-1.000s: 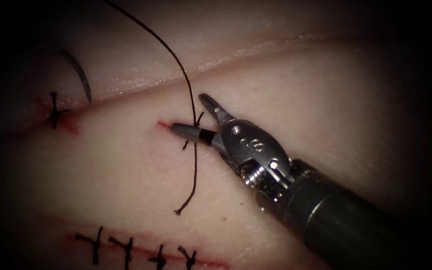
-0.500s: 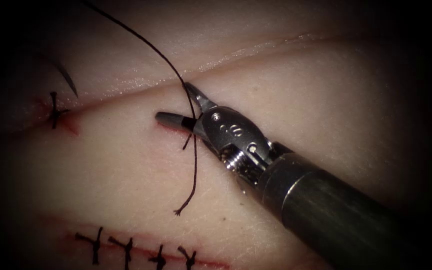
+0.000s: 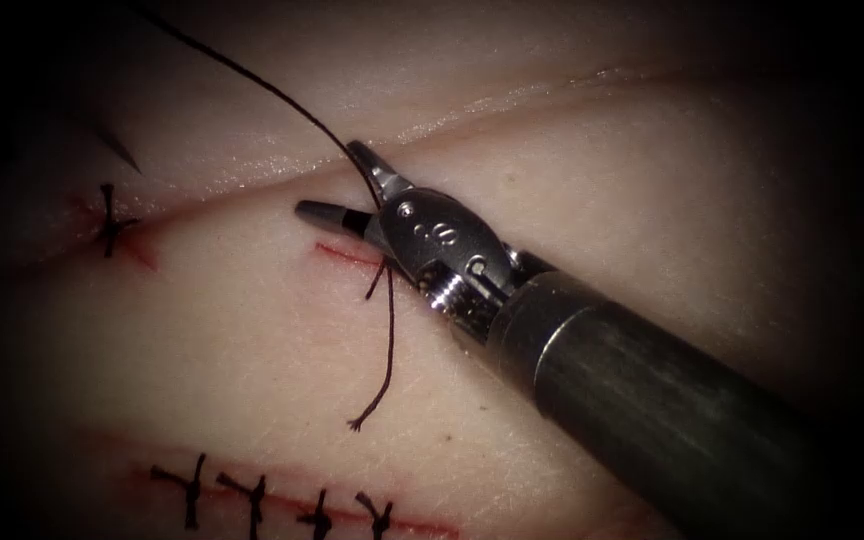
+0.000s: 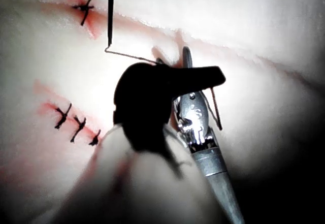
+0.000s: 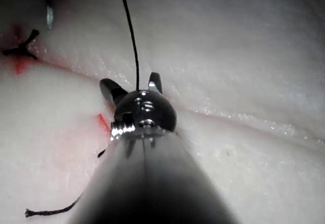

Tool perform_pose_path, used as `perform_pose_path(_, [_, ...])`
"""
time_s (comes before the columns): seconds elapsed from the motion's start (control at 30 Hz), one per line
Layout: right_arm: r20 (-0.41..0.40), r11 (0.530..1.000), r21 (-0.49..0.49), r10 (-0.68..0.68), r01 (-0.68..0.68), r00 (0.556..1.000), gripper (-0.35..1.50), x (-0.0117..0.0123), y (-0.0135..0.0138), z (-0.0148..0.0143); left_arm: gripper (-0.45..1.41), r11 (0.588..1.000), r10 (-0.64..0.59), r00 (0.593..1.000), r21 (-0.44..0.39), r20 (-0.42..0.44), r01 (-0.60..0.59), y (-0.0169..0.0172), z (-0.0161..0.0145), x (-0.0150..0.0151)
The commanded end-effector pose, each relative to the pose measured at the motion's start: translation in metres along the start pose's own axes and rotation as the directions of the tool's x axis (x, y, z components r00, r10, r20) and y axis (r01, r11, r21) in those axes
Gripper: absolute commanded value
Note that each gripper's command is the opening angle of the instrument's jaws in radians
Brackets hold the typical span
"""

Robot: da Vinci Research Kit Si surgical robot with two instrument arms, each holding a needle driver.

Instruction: Wound Closure

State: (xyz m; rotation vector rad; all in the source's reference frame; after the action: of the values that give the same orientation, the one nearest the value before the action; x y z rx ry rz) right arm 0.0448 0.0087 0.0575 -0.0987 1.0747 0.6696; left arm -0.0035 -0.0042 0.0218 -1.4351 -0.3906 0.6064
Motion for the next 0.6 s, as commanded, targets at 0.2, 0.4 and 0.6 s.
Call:
perform_pose_path(0.2, [-0.012,1.000,0.010,0.001,-0.001,1.000,1.31,0.0003,-0.0011,0.0018,-0.45,1.000,0.001,1.000,0.002,0.002,-0.001,0.0000,-0.0003,-0.0010])
perform_pose_path(0.4, [-0.019,0.999,0.015,-0.051,0.052,0.999,-0.01,0.0010,-0.0022,0.0019,-0.45,1.000,0.001,1.000,0.002,0.002,-0.001,0.0000,-0.0003,-0.0011])
perform_pose_path(0.6, [0.028,0.997,-0.020,-0.073,0.074,0.997,-0.35,0.0009,-0.0018,0.0011,-0.45,1.000,0.001,1.000,0.001,0.005,-0.001,0.0002,-0.0005,-0.0012])
